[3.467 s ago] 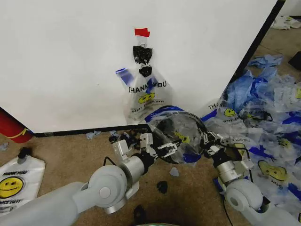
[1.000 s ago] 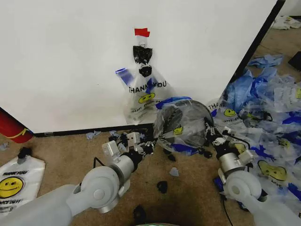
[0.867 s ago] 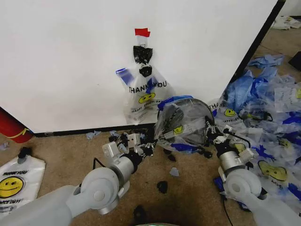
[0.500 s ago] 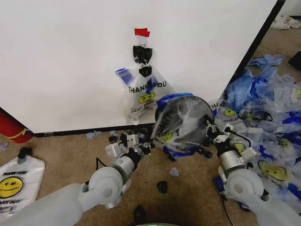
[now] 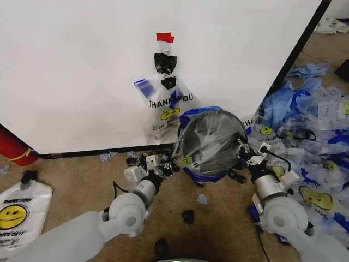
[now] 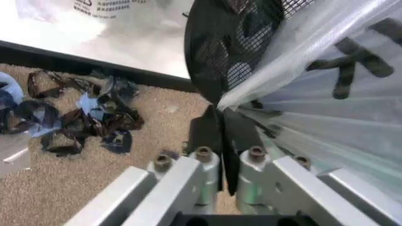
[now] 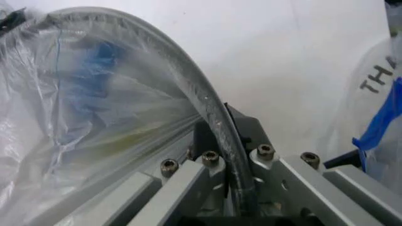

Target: Pick up the garbage bag from the wall and place it over the trash bin.

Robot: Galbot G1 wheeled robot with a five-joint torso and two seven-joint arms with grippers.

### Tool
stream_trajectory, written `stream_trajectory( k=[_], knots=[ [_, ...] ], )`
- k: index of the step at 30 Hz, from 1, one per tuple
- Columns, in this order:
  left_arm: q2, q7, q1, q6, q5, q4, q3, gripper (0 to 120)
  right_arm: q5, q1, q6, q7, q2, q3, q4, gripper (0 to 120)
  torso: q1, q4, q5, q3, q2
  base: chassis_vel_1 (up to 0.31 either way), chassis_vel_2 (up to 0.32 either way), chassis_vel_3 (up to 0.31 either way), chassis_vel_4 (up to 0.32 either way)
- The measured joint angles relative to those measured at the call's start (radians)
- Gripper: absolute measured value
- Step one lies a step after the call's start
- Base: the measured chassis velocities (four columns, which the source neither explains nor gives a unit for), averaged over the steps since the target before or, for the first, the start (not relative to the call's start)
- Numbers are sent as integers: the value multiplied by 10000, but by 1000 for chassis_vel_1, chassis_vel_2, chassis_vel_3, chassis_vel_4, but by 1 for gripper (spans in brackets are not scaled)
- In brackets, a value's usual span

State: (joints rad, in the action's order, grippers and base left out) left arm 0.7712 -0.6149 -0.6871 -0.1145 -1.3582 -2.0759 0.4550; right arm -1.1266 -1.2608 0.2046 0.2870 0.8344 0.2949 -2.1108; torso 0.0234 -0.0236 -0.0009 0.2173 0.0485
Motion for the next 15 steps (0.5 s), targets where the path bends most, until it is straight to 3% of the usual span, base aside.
stream_trajectory(
  k=[4,7,10,15],
  knots=[
    [-108,331,-215,-109,-124,-367,-204,23,-133,69,-42,322,101,-42,9,0,0,-1,-2,0,0,0,0,0,0],
    [-293,448,-383,-108,-192,-723,-330,28,-338,95,-66,476,133,-52,10,0,0,-1,-2,0,0,0,0,0,0],
    [-948,588,-883,90,-278,-1513,-653,43,-1157,203,-117,989,332,-48,-141,0,0,1,-1,0,0,0,0,0,0],
    [-1375,876,-1797,25,-273,-1882,-1291,59,-1908,352,-188,1512,940,-31,-342,0,0,1,-3,0,0,0,0,0,0]
  ],
)
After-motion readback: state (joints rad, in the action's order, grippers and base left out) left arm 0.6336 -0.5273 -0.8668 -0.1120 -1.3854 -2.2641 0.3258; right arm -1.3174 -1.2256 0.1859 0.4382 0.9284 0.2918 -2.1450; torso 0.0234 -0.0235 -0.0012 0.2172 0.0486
